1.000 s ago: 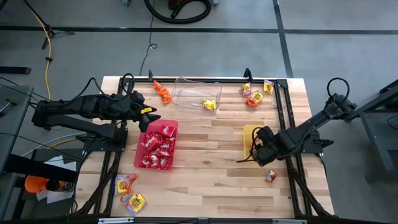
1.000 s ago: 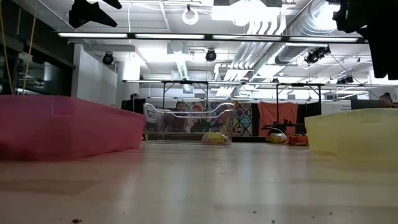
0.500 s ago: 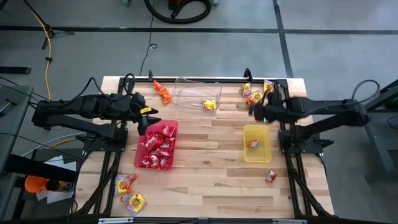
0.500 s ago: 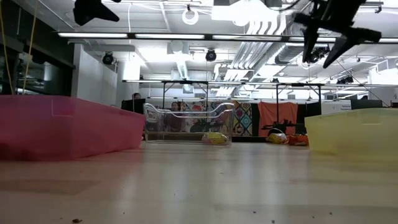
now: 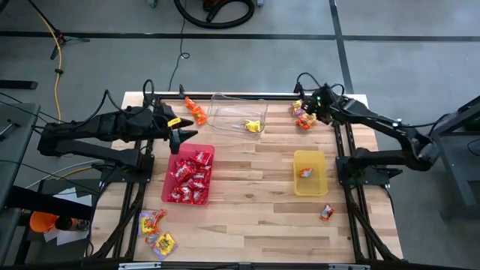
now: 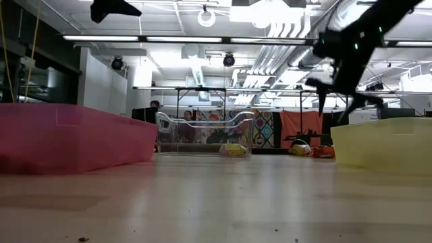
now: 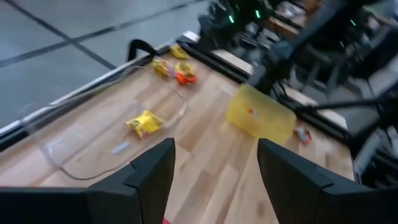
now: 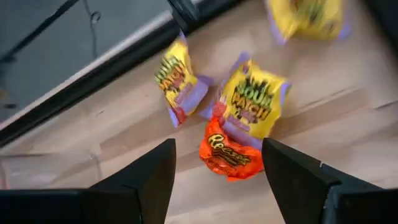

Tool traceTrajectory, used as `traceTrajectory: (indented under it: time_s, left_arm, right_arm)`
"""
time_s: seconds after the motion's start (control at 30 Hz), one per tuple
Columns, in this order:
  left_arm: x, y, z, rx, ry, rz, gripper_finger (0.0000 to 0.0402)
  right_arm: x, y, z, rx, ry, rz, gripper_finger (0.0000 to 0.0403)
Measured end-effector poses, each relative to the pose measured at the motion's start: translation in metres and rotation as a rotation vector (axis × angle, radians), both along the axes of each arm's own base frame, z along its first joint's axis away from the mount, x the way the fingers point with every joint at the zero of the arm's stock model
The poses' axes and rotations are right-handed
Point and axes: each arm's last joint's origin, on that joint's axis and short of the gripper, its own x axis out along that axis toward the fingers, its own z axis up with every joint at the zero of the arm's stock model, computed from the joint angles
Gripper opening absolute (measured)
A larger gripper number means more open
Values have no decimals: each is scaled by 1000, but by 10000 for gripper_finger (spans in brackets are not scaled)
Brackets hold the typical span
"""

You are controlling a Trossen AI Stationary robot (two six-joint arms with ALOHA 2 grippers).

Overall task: Sort candy
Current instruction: Put the yellow candy into the transparent bin

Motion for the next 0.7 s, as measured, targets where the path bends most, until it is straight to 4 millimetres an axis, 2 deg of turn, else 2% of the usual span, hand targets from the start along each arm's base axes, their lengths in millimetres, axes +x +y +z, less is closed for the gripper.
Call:
traceTrajectory:
  time_s: [0.07, 0.2, 0.47, 0.7]
  left_arm:
    - [0, 2, 0, -17, -10, 50, 216]
    - [-1, 7, 0, -54, -35, 149, 216]
    - [2, 17, 2, -39, -73, 262, 216]
    - [7, 28, 4, -18, -85, 239, 216]
  right_arm:
    - [-9, -6, -19, 35, -50, -22, 233]
    - [-26, -9, -42, 82, -8, -103, 233]
    - [-34, -24, -57, 48, -11, -155, 233]
    - [-30, -34, -79, 123, -9, -159, 233]
